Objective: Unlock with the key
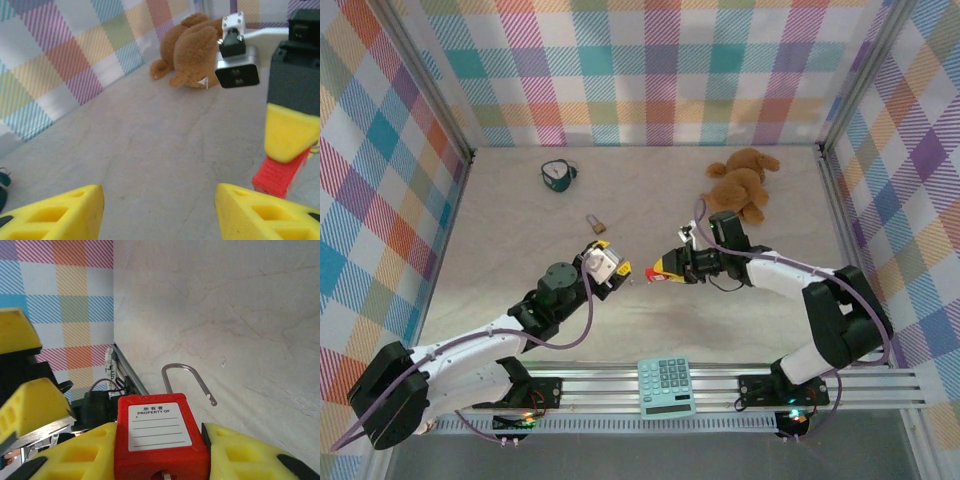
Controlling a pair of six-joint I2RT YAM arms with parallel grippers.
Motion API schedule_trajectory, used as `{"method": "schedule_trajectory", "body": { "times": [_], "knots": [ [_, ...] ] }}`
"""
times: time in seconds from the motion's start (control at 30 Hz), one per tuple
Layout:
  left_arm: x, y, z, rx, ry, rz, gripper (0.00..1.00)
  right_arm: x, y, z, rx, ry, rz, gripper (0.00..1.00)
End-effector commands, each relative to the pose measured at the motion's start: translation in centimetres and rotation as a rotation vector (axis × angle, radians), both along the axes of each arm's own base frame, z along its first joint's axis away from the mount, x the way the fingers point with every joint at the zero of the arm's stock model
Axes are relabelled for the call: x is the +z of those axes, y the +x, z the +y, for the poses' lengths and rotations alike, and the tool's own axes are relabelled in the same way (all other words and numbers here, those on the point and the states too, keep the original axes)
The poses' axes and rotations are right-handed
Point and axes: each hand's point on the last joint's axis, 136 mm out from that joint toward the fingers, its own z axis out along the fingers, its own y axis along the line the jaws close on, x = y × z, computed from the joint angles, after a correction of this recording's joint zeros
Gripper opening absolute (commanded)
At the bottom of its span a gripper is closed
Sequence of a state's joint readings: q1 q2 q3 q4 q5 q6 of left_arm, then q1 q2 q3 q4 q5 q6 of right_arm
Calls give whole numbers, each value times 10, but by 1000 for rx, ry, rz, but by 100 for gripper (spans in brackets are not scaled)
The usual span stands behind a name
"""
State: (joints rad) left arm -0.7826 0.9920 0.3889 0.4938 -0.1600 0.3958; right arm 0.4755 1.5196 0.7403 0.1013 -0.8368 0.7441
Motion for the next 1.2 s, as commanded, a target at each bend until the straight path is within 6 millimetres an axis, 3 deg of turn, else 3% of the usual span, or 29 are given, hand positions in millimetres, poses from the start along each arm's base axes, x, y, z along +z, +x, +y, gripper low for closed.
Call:
{"method": "schedule_trajectory", "body": {
  "times": [0.0,0.37,0.63,0.93,1.17],
  "knots": [
    [10,3,9,50,-44,-33,60,10,7,11,13,34,-45,31],
    [1,0,2,15,-38,7,60,6,1,21,31,24,-35,31],
    [-21,-41,-41,-318,30,73,60,13,-2,20,48,26,-49,31],
    [-26,-47,-62,-443,74,49,59,21,-11,19,79,43,-57,31],
    [-31,-40,-72,-448,66,47,54,25,-15,18,86,53,-64,31]
  ]
}}
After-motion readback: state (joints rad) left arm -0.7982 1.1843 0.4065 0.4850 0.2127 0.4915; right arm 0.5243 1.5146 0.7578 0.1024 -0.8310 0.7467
